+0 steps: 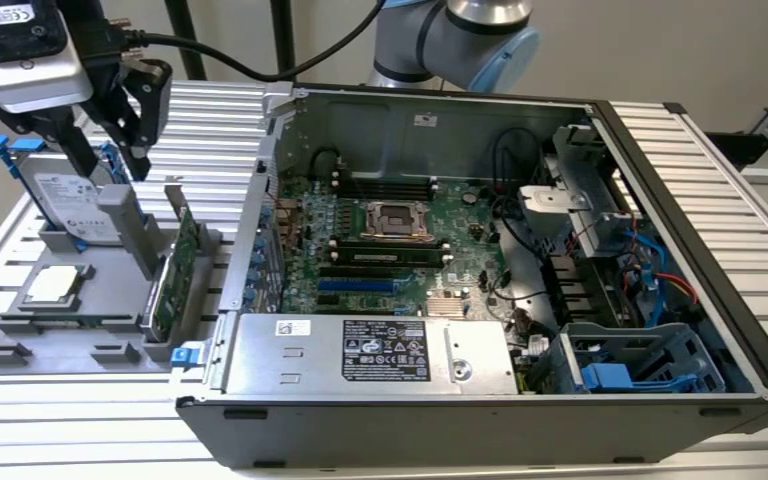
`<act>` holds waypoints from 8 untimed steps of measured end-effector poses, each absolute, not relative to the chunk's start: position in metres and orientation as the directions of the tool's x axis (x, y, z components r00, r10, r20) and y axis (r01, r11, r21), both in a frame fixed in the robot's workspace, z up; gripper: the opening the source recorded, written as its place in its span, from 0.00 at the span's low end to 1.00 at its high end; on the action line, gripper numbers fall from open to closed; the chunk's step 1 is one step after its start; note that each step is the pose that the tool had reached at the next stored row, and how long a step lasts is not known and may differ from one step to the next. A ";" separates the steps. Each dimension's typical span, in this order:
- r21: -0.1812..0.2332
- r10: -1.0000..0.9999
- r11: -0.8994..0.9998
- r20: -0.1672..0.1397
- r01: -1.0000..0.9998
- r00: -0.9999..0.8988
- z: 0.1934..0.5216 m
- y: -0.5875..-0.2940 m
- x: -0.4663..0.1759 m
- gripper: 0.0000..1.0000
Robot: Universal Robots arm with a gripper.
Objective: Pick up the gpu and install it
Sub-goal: 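Pick up the gpu and move the gpu toward the slot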
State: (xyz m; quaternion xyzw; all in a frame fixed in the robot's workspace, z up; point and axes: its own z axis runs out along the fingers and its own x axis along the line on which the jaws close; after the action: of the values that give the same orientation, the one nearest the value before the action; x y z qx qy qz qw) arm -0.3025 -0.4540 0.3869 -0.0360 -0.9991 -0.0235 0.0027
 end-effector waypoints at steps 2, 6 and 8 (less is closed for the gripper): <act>0.047 0.072 0.996 0.007 0.072 -0.997 0.384 -0.454 -0.302 1.00; 0.047 0.072 0.996 0.006 0.073 -0.997 0.379 -0.454 -0.302 1.00; 0.047 0.073 0.996 0.005 0.073 -0.997 0.376 -0.454 -0.302 1.00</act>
State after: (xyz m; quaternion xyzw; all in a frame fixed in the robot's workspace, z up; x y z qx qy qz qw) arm -0.3025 -0.4540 0.3760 -0.0365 -0.9991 -0.0236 0.0017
